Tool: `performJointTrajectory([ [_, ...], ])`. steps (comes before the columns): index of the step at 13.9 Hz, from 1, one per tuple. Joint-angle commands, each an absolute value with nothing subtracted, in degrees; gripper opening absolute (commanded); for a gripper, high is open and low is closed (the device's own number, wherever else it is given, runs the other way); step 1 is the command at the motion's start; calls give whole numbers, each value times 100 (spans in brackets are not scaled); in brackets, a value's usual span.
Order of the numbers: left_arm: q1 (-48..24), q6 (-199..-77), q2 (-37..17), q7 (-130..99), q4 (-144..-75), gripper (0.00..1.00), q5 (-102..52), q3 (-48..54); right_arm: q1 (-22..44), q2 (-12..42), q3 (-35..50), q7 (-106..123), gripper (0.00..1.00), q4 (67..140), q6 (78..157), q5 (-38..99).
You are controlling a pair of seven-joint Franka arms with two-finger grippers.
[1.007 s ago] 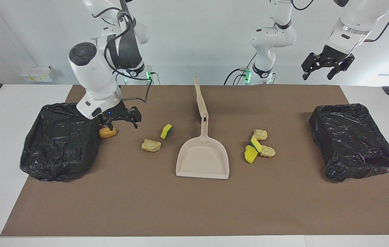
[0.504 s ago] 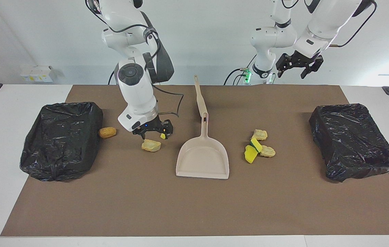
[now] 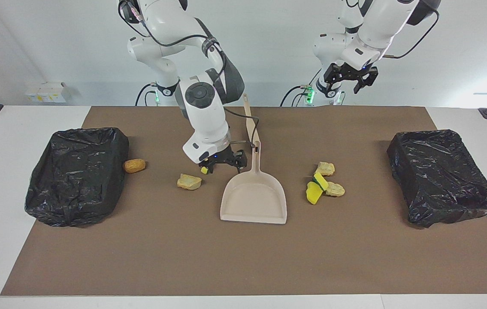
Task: Sweep and dump trash in bin
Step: 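Reach the right gripper to the dustpan handle while the left gripper advances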
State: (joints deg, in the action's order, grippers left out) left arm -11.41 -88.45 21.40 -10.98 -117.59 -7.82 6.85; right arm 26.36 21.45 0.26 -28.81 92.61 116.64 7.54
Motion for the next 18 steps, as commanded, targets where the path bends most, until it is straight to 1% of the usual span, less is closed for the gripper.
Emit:
performJointTrajectory([
  [1, -1274, -9062, 2478, -1195, -12138, 100, -966, 598, 2908, 2329, 18, -3155, 96, 9202, 11777, 853],
  [2, -1274, -9062, 2479, -1195, -12146, 100, -975, 598, 3040, 2355, 18, -3155, 92, 9228, 11786, 931],
  [3, -1266, -9096, 2461, -1195, -12190, 100, -976, 598, 3076, 2364, 26, -3147, 90, 9324, 11786, 975],
  [4, -1257, -9184, 2470, -1187, -12269, 100, -976, 589, 3102, 2364, 26, -3138, 83, 9421, 11786, 967],
  [5, -1257, -9272, 2470, -1187, -12322, 100, -976, 580, 3224, 2373, 26, -3138, 80, 9500, 11795, 975],
  [6, -1257, -9316, 2461, -1204, -12322, 100, -976, 589, 3286, 2364, 26, -3155, 80, 9571, 11804, 976],
  [7, -1257, -9377, 2452, -1204, -12314, 100, -976, 589, 3305, 2364, 26, -3147, 74, 9615, 11804, 967],
  [9, -1204, -9413, 2452, -1204, -12322, 100, -976, 580, 3436, 2338, 26, -3146, 70, 9711, 11786, 975],
  [10, -1204, -9413, 2452, -1204, -12331, 100, -976, 580, 3454, 2329, 26, -3146, 63, 9721, 11760, 976],
  [12, -1248, -9387, 2452, -1213, -12340, 100, -976, 589, 3480, 2286, 26, -3076, 55, 9904, 11768, 967],
  [14, -1266, -9413, 2452, -1309, -12375, 100, -976, 589, 3551, 2268, 26, -3067, 49, 9923, 11681, 967],
  [15, -1266, -9430, 2452, -1310, -12375, 100, -976, 589, 3551, 2268, 26, -3076, 48, 9905, 11646, 967],
  [16, -1266, -9448, 2435, -1310, -12384, 100, -976, 589, 3559, 2276, 26, -3076, 42, 9870, 11611, 958],
  [17, -1266, -9466, 2417, -1310, -12392, 100, -976, 589, 3551, 2276, 26, -3076, 31, 9861, 11593, 941],
  [18, -1274, -9544, 2417, -1318, -12427, 100, -976, 598, 3559, 2276, 26, -3076, 16, 9861, 11584, 923],
])
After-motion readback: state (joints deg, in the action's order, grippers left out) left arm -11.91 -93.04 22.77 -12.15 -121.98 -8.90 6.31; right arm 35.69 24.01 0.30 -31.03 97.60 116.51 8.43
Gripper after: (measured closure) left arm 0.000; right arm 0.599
